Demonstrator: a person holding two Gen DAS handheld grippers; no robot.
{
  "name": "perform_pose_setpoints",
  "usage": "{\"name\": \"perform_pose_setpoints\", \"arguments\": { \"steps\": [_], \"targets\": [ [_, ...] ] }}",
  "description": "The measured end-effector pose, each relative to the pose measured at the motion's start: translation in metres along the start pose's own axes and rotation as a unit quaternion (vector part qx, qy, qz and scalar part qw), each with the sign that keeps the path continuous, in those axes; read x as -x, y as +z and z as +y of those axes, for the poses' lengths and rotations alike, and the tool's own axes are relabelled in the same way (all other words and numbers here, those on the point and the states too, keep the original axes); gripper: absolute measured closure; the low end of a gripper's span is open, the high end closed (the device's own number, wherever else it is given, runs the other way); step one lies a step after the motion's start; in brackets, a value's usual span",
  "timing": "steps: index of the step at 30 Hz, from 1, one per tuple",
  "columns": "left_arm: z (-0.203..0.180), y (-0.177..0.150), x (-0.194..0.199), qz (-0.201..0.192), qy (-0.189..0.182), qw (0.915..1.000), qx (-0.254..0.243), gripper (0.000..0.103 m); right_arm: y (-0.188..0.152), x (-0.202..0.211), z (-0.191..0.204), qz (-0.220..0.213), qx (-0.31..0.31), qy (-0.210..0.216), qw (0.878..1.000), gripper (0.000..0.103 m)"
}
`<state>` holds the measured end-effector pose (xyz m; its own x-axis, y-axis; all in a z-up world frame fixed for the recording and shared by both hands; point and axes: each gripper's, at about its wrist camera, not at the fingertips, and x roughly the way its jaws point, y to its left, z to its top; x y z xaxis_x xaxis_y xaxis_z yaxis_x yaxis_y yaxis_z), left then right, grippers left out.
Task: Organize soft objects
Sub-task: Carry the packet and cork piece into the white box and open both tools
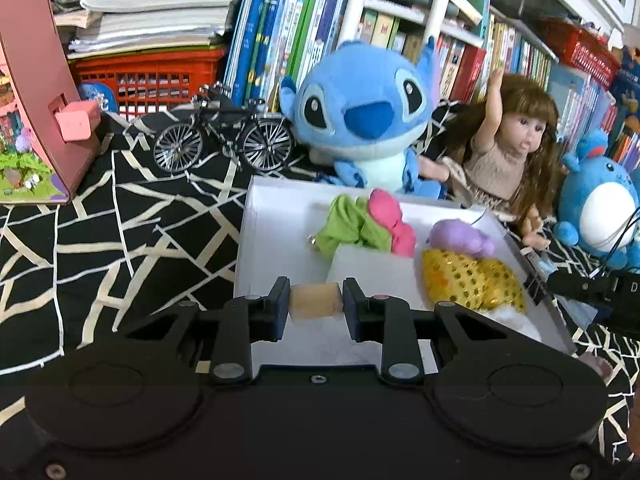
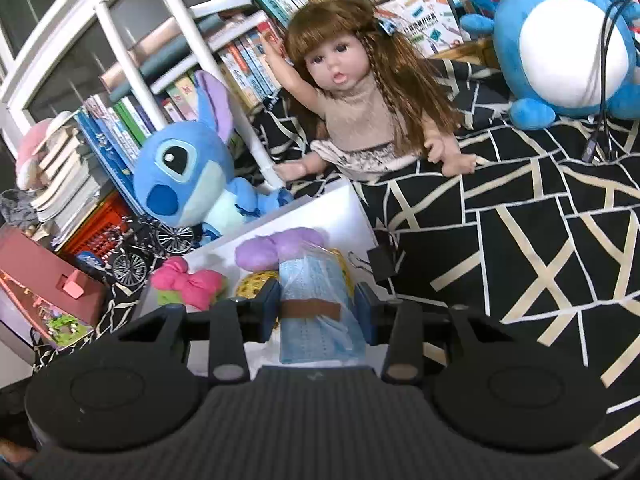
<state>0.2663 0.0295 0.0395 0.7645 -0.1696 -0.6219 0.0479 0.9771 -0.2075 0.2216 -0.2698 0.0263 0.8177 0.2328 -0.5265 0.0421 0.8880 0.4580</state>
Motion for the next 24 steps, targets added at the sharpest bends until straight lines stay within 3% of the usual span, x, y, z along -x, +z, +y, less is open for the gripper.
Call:
{"name": "perform_pose_setpoints", "arguments": {
  "steps": [24],
  "targets": [
    [-0.010, -0.012, -0.015, 0.031, -0.009, 0.9993, -0.018, 0.076, -0.011, -0.019, 0.001, 0.012, 0.010, -0.025, 1.000, 0.055]
  ]
}}
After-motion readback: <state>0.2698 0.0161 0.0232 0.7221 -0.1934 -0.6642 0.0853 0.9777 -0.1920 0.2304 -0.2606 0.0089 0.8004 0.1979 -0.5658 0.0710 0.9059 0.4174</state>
